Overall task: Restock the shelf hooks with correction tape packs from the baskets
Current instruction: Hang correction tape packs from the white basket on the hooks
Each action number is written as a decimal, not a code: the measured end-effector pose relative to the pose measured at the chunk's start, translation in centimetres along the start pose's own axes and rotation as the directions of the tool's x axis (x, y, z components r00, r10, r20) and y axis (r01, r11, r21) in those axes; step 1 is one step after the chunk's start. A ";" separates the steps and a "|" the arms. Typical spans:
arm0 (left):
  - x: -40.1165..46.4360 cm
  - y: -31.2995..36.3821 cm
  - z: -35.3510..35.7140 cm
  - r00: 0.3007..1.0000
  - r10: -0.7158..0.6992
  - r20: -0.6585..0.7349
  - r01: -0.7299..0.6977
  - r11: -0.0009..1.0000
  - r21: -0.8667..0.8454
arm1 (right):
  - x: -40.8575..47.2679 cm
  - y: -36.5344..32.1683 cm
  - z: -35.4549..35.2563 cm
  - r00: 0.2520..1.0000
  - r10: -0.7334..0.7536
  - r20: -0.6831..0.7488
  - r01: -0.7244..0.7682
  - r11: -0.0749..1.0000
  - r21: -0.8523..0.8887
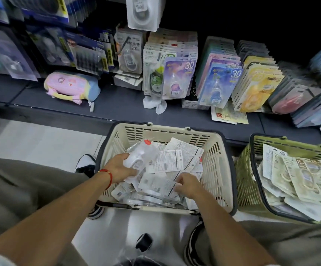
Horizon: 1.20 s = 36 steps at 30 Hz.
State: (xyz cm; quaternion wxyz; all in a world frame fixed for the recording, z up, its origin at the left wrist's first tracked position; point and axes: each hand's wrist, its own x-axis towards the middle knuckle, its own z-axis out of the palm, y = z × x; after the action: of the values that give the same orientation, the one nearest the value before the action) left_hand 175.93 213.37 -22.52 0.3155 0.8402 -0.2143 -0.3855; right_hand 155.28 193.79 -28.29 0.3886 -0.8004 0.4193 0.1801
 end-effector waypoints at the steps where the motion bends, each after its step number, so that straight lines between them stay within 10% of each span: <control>1: 0.1 -0.2 0.0 1.000 0.004 -0.013 -0.004 1.000 -0.025 | 0.1 0.0 0.4 1.000 -0.016 -0.012 0.016 1.000 0.012; 9: 0.1 1.4 0.9 0.976 0.213 -0.044 -0.213 0.977 0.003 | -1.2 -3.6 -5.6 0.992 -0.095 -0.083 0.125 0.840 0.527; 20: -1.2 2.4 3.3 0.974 0.206 0.091 -0.184 0.960 -0.211 | -0.3 -5.8 -5.8 0.987 0.033 0.155 -0.156 0.022 0.988; 21: -1.1 2.3 3.3 0.983 0.173 0.060 -0.154 0.959 -0.237 | 0.3 -5.6 -5.4 0.991 0.061 0.119 -0.123 0.067 0.990; 25: -0.8 1.5 2.2 1.000 0.010 0.002 -0.008 0.923 -0.384 | 2.5 -3.0 -3.3 0.922 0.298 -0.247 -0.109 0.812 0.573; 36: 0.3 0.7 0.6 0.990 -0.071 -0.124 0.004 0.881 -0.474 | 2.0 -4.5 -2.8 0.981 0.002 -0.194 0.116 0.796 0.594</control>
State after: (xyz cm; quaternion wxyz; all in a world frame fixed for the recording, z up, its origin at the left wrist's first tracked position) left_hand 175.56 212.52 -22.46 0.5171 0.7666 -0.0753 -0.3732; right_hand 160.00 192.19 -25.59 0.5875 -0.6608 0.4645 -0.0496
